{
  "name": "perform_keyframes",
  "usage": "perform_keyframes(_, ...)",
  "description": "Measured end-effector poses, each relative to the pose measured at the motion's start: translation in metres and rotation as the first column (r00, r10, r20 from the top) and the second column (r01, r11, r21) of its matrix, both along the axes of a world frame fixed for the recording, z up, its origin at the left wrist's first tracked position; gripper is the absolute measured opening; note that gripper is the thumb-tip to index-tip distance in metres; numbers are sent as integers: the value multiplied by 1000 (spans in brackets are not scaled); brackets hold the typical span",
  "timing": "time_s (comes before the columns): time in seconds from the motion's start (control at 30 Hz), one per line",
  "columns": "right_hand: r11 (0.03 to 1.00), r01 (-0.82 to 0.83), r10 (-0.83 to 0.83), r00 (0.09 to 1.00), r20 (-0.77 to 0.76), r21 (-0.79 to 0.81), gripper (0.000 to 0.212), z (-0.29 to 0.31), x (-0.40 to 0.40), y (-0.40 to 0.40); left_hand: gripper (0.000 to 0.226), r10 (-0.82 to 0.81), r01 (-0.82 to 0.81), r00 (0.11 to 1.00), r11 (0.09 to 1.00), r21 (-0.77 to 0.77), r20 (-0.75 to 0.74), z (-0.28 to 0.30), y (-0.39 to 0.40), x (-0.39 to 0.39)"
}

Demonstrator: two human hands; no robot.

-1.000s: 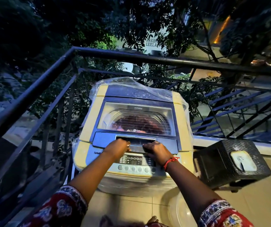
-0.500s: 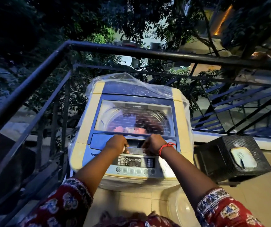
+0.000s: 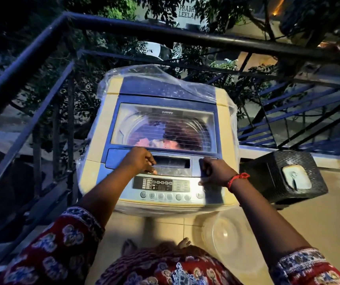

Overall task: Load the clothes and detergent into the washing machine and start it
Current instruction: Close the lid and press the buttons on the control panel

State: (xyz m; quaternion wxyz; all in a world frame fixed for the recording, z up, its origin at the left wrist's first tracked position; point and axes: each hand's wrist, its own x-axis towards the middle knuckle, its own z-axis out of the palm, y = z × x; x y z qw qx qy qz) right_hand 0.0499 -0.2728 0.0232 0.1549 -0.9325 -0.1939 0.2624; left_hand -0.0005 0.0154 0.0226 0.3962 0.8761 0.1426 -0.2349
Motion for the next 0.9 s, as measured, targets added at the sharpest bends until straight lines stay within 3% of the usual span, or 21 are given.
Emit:
perform_keyframes(0.1,997,-34,33,999,-12,-66,48,2,-4,-12,33,14,-14,1000,1000,-4,20,0,1,-1)
perform_keyframes(0.47,999,-33,29,995,-100,-42,46,9,-2,-10,33,0,-1,998,1000,9,64,4,-1,-8)
perform_keyframes(0.9,999,-13,9,995,-95,-43,47,2,-4,-11,31,19,-20,998,1000,6,62,2,-2,-7)
